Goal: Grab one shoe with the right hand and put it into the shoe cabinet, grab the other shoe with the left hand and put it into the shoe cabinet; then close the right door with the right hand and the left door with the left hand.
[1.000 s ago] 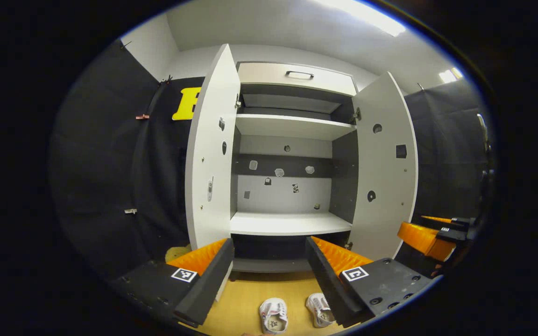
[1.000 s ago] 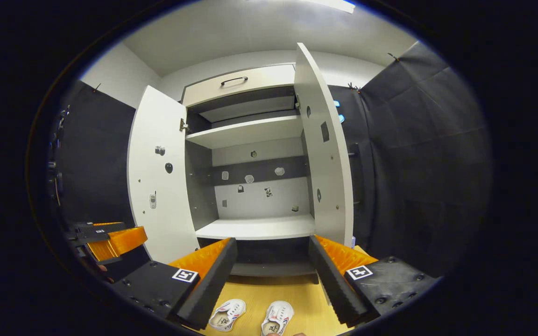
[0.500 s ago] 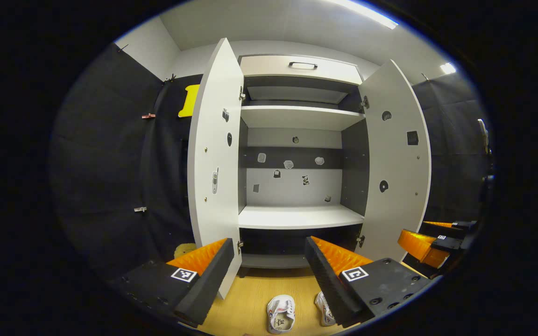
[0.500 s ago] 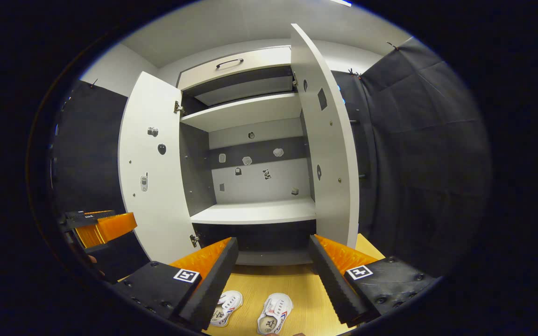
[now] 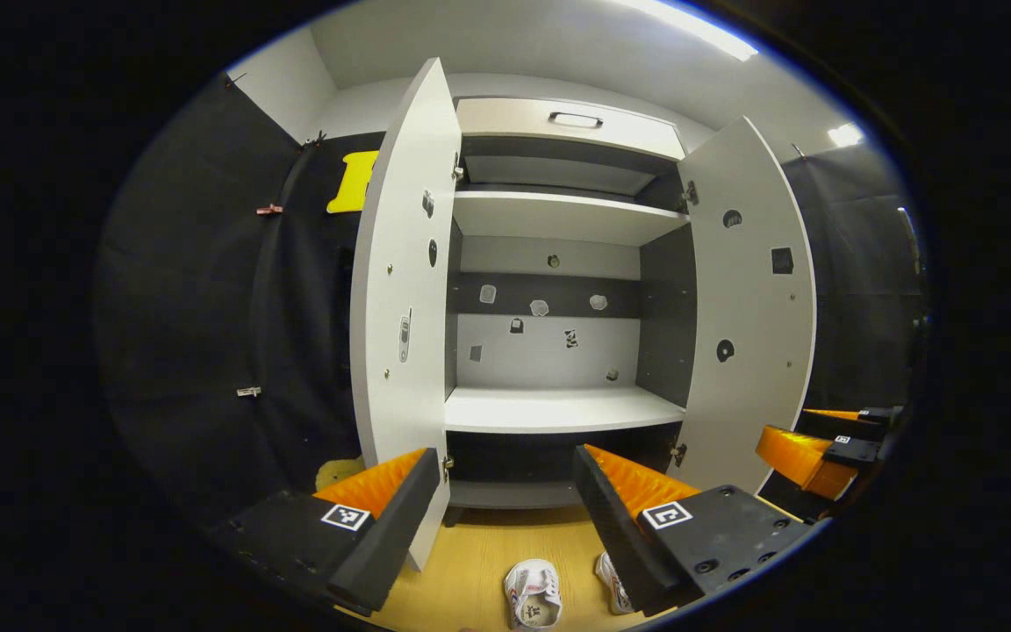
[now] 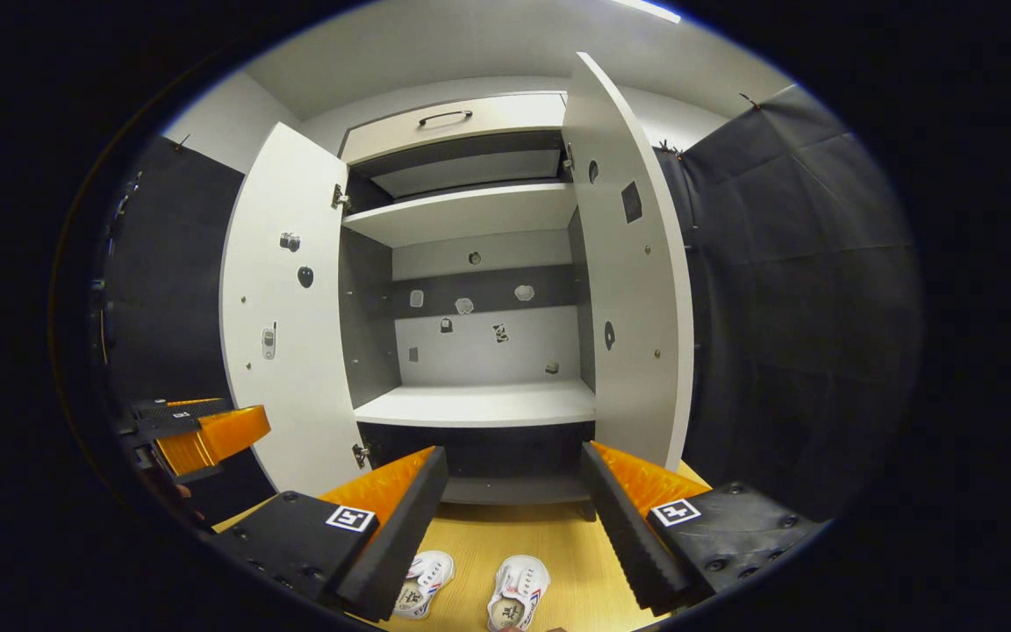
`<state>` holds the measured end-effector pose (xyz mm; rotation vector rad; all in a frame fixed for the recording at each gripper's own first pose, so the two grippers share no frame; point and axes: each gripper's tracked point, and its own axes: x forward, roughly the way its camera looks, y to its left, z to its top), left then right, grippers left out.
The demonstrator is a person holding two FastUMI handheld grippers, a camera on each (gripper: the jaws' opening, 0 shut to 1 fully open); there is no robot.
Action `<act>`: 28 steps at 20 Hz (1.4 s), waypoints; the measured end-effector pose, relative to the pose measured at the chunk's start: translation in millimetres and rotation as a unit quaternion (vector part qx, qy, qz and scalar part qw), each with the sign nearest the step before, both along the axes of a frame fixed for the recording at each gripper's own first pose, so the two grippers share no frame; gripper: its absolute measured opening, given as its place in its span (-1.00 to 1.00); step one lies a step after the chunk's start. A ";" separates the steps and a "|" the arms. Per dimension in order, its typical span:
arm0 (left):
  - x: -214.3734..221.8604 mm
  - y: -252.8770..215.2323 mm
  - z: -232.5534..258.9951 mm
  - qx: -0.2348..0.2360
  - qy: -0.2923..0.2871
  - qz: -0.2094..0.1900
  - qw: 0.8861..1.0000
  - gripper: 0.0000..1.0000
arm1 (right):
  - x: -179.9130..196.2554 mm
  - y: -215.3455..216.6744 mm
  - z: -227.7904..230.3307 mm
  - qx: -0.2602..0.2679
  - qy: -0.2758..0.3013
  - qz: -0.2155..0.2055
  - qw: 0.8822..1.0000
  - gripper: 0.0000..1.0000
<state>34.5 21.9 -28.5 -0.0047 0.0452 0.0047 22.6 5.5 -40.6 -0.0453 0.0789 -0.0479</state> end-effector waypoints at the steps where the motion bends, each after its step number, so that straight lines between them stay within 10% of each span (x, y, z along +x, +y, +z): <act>1: 0.6 0.6 -3.4 0.001 0.004 -0.004 1.000 0.93 | -1.5 0.7 -3.8 -0.001 0.004 -0.004 1.000 0.96; 16: 2.5 18.5 -49.0 0.018 0.047 -0.022 0.998 0.93 | -6.6 15.3 -92.9 0.012 0.112 -0.013 0.994 0.97; 28: -15.4 40.9 -140.4 0.026 0.168 -0.001 0.985 0.94 | -36.0 42.5 -300.0 0.053 0.323 0.017 0.945 0.98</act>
